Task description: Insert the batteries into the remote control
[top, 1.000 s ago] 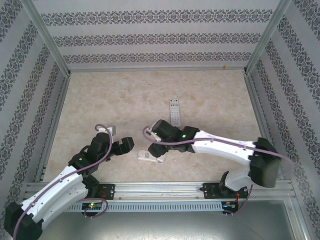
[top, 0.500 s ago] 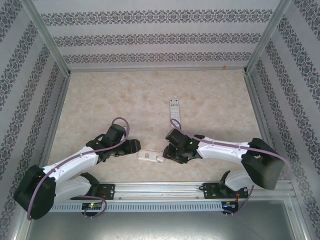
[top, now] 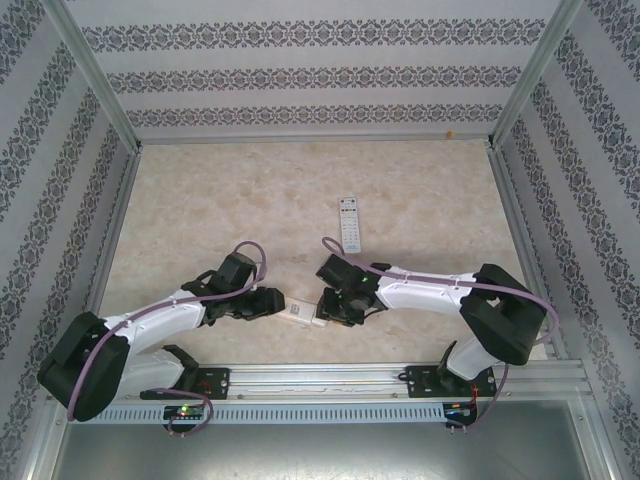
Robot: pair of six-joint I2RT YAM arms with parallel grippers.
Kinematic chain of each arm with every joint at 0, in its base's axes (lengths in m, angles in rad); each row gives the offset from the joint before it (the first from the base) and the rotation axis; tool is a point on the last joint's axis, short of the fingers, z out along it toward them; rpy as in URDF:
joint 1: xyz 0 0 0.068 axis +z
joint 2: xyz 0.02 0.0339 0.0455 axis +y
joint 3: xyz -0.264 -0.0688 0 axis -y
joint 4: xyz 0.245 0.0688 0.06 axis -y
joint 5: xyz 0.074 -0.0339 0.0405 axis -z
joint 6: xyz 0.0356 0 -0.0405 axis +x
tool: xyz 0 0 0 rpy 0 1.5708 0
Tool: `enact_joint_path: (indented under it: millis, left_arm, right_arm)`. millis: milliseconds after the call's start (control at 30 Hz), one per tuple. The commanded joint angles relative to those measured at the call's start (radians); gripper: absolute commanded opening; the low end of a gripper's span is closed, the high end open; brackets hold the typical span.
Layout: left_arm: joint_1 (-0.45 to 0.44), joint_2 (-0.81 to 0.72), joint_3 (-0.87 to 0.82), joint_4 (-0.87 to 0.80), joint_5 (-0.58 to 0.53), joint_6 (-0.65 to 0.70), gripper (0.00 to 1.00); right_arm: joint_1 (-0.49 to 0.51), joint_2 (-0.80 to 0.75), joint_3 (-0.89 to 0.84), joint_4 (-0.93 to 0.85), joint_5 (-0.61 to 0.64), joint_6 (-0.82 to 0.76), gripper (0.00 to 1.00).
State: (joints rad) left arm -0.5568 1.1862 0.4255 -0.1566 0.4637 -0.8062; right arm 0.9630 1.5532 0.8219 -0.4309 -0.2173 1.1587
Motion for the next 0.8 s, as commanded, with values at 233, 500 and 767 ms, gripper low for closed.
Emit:
enact_joint_path:
  millis: [233, 500, 767]
  left_arm:
    - [-0.024, 0.037, -0.038, 0.110, 0.055, -0.052, 0.45]
    - [-0.029, 0.027, -0.036, 0.085, 0.017, -0.051, 0.45]
    - [-0.025, -0.075, 0.005, -0.023, -0.107, -0.057, 0.45]
  right_arm:
    - [0.028, 0.100, 0.052, -0.115, 0.017, -0.121, 0.38]
    - [0.075, 0.168, 0.102, -0.141, 0.001, -0.151, 0.34]
    - [0.173, 0.263, 0.096, -0.172, -0.069, -0.167, 0.36]
